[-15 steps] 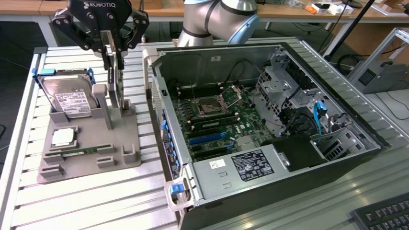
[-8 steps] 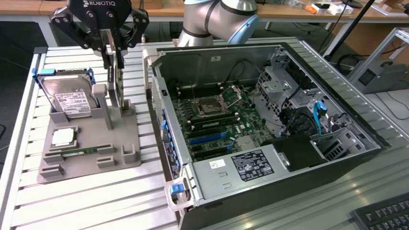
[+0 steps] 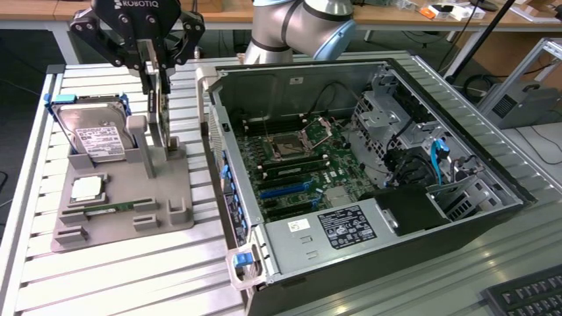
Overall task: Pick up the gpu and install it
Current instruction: 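Pick up the gpu and move the gpu toward the slot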
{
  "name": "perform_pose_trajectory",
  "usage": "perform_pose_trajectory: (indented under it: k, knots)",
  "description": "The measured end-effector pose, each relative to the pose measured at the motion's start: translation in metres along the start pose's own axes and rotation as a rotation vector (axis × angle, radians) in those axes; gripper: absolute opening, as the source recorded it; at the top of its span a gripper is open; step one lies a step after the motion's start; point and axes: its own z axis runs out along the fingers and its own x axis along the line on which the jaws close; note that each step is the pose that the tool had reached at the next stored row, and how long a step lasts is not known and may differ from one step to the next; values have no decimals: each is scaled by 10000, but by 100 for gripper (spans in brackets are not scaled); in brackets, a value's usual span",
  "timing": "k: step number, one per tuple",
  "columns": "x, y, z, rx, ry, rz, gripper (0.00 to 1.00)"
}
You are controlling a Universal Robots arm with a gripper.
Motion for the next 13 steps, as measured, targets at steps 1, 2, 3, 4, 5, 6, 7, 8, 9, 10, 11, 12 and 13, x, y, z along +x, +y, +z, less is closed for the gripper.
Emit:
perform_pose_trajectory:
  k: [1,2,3,4,5,6,7,8,9,10,11,12,13]
  knots:
    - [0,0,0,0,0,0,27]
    - [-2,-1,0,0,1,-1,27]
    - [-7,-2,-1,1,1,-2,27]
    - [-10,-2,-1,1,2,-1,27]
    - [-15,-3,0,1,1,0,27]
    - [-25,-3,0,1,1,0,27]
    - [-39,-3,1,1,0,0,27]
    - [-54,-3,1,0,0,0,27]
    - [-66,-3,2,-1,0,0,27]
    - [-77,-3,2,-1,0,-1,27]
    - [-87,-4,2,0,0,0,27]
    - [-92,-5,3,0,-1,0,27]
    - [-100,-6,3,0,0,0,27]
